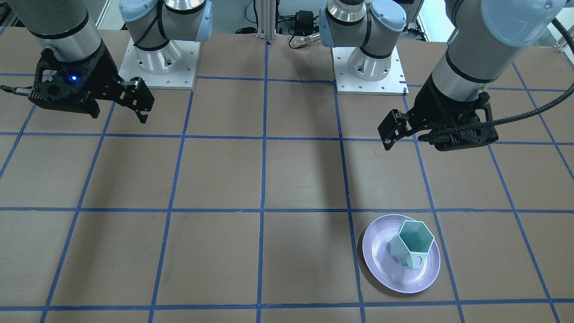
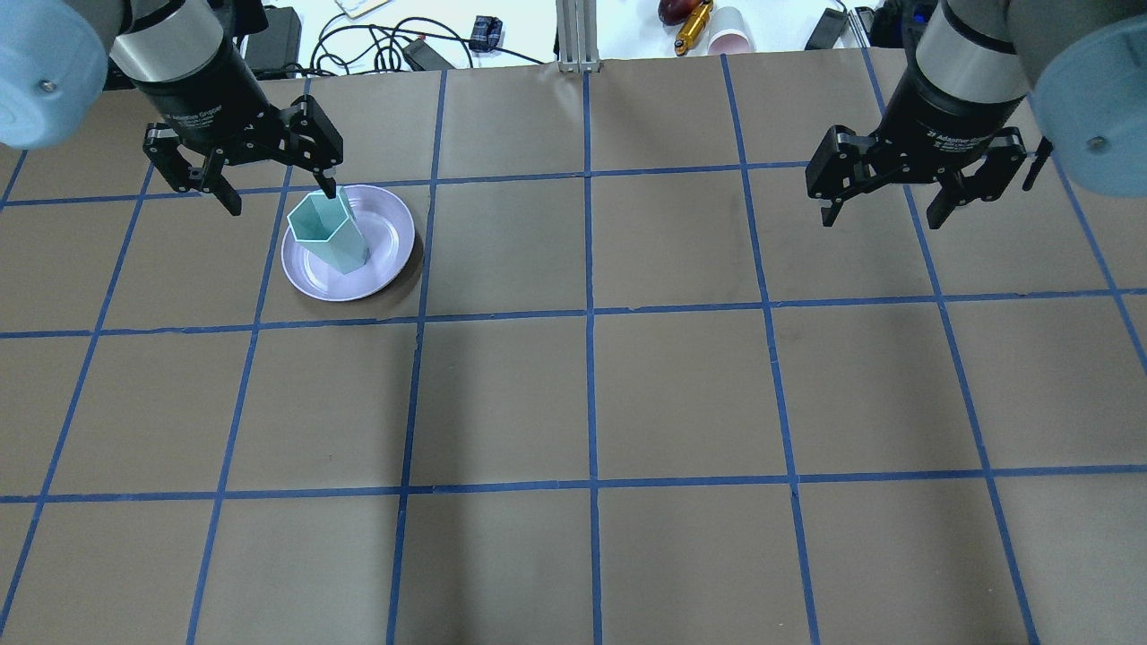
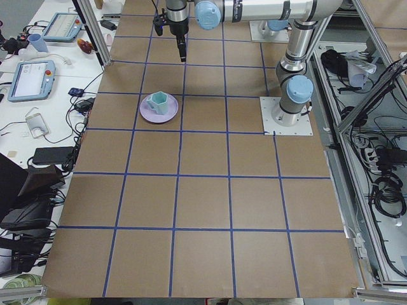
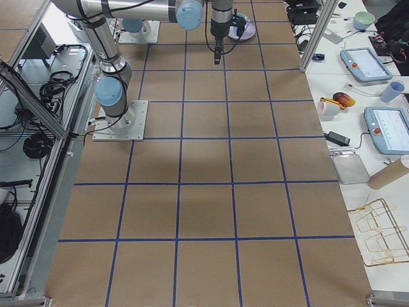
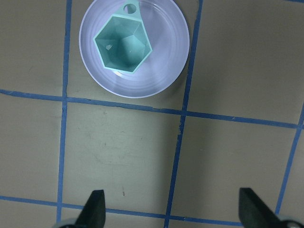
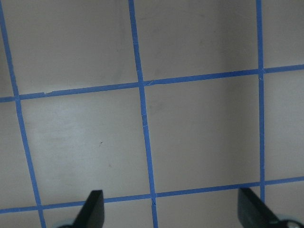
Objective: Flip cup and place on plate
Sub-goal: 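Open the left gripper and raise it away from the mug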
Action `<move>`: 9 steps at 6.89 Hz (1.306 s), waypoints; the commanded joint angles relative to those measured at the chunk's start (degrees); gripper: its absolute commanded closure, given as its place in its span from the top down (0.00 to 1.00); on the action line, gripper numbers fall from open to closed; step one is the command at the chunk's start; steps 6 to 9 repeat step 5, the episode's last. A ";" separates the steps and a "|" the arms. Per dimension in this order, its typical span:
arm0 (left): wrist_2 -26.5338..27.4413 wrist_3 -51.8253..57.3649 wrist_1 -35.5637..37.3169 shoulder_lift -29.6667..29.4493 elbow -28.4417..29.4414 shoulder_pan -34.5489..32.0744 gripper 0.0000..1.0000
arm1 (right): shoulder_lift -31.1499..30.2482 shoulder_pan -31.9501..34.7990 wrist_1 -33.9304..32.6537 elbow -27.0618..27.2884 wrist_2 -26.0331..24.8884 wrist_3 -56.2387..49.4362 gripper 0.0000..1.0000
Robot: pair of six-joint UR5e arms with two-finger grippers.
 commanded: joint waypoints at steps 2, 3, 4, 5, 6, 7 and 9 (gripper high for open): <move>0.18 -0.87 -0.19 0.60 -0.29 -0.78 1.00 | 0.00 0.00 0.00 -0.03 0.00 0.00 1.00; 0.18 -0.87 -0.19 0.69 -0.29 -0.78 1.00 | 0.00 0.00 0.00 -0.03 0.00 0.00 1.00; 0.18 -0.78 -0.27 0.87 -0.38 -0.78 1.00 | 0.00 0.00 0.00 -0.03 0.00 0.00 1.00; 0.18 -0.78 -0.45 1.13 -0.47 -0.78 1.00 | 0.00 0.00 0.00 -0.03 0.00 0.00 1.00; 0.18 -0.78 -0.45 1.13 -0.47 -0.78 1.00 | 0.00 0.00 0.00 -0.03 0.00 0.00 1.00; 0.18 -0.78 -0.45 1.13 -0.47 -0.78 1.00 | 0.00 0.00 0.00 -0.03 0.00 0.00 1.00; 0.18 -0.78 -0.45 1.13 -0.47 -0.78 1.00 | 0.00 0.00 0.00 -0.03 0.00 0.00 1.00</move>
